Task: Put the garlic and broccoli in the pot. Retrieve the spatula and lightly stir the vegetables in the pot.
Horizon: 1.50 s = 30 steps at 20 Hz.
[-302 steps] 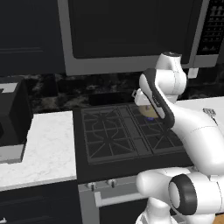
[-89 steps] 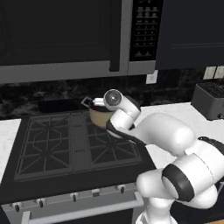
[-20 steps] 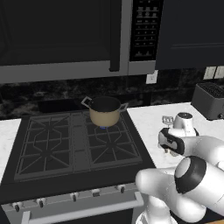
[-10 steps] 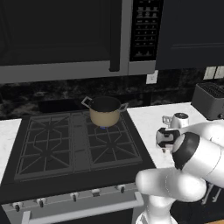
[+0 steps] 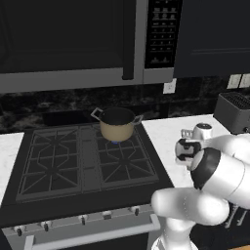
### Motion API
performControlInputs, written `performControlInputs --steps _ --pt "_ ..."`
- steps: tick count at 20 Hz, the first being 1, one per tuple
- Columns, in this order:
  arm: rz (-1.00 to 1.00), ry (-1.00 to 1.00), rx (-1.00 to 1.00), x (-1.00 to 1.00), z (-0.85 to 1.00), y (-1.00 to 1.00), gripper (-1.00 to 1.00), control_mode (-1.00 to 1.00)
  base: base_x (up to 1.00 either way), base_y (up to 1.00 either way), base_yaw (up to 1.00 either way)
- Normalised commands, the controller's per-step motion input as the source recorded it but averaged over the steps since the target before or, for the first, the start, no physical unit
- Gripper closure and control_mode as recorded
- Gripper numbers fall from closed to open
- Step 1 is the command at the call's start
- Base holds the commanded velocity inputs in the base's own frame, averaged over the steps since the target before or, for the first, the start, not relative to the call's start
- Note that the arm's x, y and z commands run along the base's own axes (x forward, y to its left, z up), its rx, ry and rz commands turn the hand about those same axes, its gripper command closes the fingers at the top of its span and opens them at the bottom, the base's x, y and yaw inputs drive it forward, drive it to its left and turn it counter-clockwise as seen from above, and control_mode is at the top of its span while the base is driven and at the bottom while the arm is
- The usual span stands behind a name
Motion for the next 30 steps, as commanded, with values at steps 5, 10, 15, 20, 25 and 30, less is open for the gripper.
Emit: performControlInputs --steps 5,10,15,20,25,30 --pt "0.00 -0.19 0.00 -0.57 0.83 0.30 1.00 -1.00 0.00 0.00 0.00" --pt "0.00 -0.19 -0.01 -0.23 0.98 0.93 1.00 -1.00 0.00 0.00 0.00" --pt "0.00 -0.12 -0.04 0.00 0.86 1.00 1.00 -1.00 0.00 0.00 0.00" --pt "0.00 -0.15 -0.04 0.04 0.85 1.00 1.00 -1.00 0.00 0.00 0.00" --pt "0.00 -0.03 0.00 0.27 1.00 0.86 1.00 -1.00 0.00 0.00 0.00" --pt "0.00 0.00 0.00 0.55 0.94 0.55 1.00 -1.00 0.00 0.00 0.00"
